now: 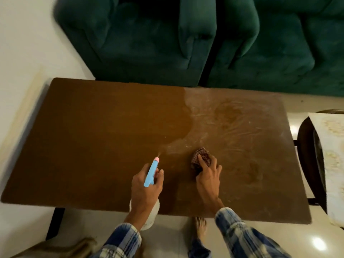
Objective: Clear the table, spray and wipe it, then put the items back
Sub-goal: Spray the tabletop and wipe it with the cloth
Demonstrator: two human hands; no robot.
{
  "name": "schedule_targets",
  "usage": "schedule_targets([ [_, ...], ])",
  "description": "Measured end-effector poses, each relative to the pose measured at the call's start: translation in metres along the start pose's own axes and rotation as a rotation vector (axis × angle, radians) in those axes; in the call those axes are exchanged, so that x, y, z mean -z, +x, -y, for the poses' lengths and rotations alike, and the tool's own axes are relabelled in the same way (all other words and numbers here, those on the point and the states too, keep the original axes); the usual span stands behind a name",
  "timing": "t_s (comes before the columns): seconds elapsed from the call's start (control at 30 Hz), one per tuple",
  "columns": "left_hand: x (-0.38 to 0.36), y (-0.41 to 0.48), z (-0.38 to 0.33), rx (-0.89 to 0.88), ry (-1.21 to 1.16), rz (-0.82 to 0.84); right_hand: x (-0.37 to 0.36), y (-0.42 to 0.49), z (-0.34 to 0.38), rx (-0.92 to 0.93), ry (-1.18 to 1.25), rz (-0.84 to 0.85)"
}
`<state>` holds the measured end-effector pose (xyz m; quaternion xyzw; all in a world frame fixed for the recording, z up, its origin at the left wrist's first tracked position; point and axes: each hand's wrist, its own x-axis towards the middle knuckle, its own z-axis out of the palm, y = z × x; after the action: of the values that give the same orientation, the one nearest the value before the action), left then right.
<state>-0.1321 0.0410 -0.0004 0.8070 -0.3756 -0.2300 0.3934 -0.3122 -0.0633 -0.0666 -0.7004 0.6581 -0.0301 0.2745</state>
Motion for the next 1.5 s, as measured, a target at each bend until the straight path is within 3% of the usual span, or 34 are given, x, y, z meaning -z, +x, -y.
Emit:
schedule_targets([
  [0.13,-0.043,0.011,-0.038,0.022,0.039,0.017,0.032,0.043,-0.028,-0.124,0.09,-0.077],
  [0.2,-0.059,0.015,-0.053,0.031,0.061,-0.016,0.04,0.056,-0.035,-0.099,0.061,-0.066],
  [0.4,-0.086,0.035,-0.066,0.047,0.079,-0.036,0.034,0.068,-0.036,0.389,-0.184,0.214],
  [0.43,-0.087,0.038,-0.069,0.037,0.086,-0.056,0.035,0.075,-0.034,0.383,-0.165,0.188],
  [0.53,-0.086,0.05,-0.079,0.054,0.075,-0.109,0.037,0.089,-0.016,0.081,-0.024,0.026],
  [0.57,-0.083,0.055,-0.08,0.068,0.068,-0.119,0.035,0.087,-0.004,0.07,-0.01,0.05],
  [0.6,-0.08,0.06,-0.079,0.072,0.071,-0.123,0.031,0.082,0.008,0.156,-0.026,0.128],
  [0.7,-0.068,0.074,-0.07,0.053,0.102,-0.126,0.007,0.066,0.032,0.686,-0.166,0.452],
  [0.73,-0.065,0.081,-0.064,0.046,0.107,-0.133,0.002,0.07,0.036,0.78,-0.214,0.495],
  [0.8,-0.061,0.093,-0.056,0.031,0.098,-0.141,0.001,0.093,0.043,0.694,-0.194,0.396],
  [0.9,-0.056,0.116,-0.051,-0.006,0.085,-0.138,0.016,0.136,0.067,0.244,-0.042,0.137],
  [0.93,-0.055,0.123,-0.053,0.001,0.077,-0.141,0.018,0.144,0.075,0.209,-0.033,0.131],
  [1.07,-0.049,0.161,-0.052,0.003,0.035,-0.111,0.006,0.161,0.102,0.669,-0.216,0.348],
  [1.1,-0.048,0.172,-0.05,-0.01,0.025,-0.096,0.007,0.171,0.104,0.689,-0.236,0.35],
  [1.13,-0.046,0.182,-0.047,-0.019,0.011,-0.086,0.007,0.185,0.107,0.622,-0.215,0.288],
  [1.23,-0.043,0.213,-0.041,-0.062,-0.01,-0.068,0.015,0.228,0.122,0.17,-0.059,0.009],
  [1.27,-0.042,0.224,-0.041,-0.08,-0.011,-0.065,0.014,0.238,0.129,0.126,-0.065,-0.019],
  [1.4,-0.045,0.258,-0.038,-0.142,-0.012,-0.052,0.006,0.259,0.166,0.41,-0.176,0.156],
  [1.5,-0.046,0.272,-0.042,-0.148,-0.011,-0.051,0.009,0.285,0.174,0.368,-0.158,0.124],
])
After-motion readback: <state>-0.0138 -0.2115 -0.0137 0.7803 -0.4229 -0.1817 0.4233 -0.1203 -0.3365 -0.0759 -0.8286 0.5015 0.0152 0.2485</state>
